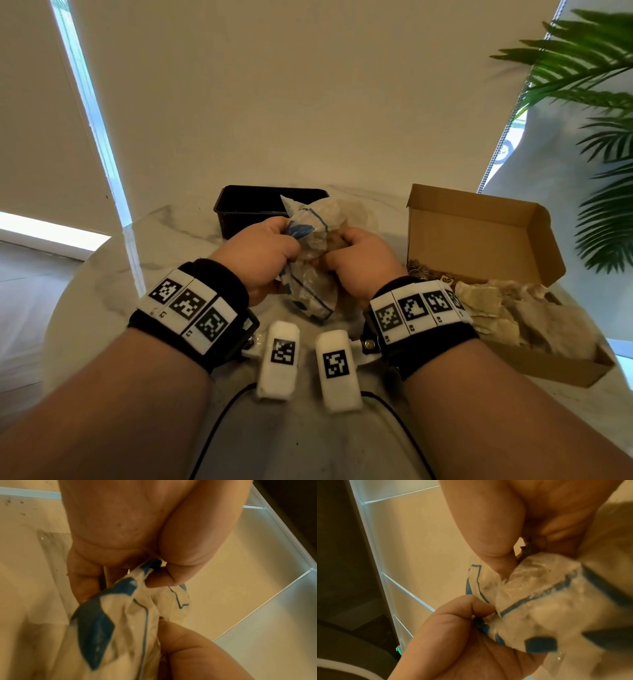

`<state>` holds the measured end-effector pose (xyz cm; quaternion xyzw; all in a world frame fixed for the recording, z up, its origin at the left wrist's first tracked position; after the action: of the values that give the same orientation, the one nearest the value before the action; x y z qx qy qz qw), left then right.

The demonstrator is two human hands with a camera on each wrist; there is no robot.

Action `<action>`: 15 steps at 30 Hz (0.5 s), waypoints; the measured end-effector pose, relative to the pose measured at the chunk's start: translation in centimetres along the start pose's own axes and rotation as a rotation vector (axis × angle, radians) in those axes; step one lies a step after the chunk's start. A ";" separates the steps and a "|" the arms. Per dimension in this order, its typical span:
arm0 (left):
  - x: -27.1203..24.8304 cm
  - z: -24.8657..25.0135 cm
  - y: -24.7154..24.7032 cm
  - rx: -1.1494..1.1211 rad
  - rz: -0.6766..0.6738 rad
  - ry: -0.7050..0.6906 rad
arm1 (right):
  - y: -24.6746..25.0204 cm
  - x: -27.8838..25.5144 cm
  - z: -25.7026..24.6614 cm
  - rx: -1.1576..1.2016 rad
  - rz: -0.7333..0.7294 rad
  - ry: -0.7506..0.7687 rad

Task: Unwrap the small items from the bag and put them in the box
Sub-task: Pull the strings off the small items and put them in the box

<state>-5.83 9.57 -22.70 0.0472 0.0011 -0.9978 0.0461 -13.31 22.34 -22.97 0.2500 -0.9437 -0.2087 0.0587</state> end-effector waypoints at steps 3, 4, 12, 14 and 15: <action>0.2 0.0 0.8 -0.043 0.081 -0.005 | -0.5 0.3 0.5 0.067 -0.020 0.003; 0.1 0.0 1.1 -0.056 0.110 -0.005 | -0.6 0.4 0.6 0.089 -0.022 0.000; -0.7 -0.2 3.0 0.225 0.223 0.102 | 0.5 0.0 1.4 0.203 0.019 -0.041; -1.2 -0.7 2.1 0.194 0.139 0.174 | 0.7 0.0 1.5 0.195 0.046 -0.044; -1.4 -1.2 1.2 0.161 0.063 0.211 | 0.6 0.1 1.6 0.189 0.047 -0.046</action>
<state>-4.24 8.55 -23.72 0.1554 -0.0758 -0.9822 0.0732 -13.98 23.38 -24.13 0.2276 -0.9658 -0.1229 0.0181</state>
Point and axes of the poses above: each hand's wrist, its own x-axis towards the middle knuckle, its own y-axis out of the back of the hand, z = x × y, the point moved 9 cm from there along x, towards the middle knuckle, and after that the axes turned 10 degrees about -z, right-handed, at the moved point
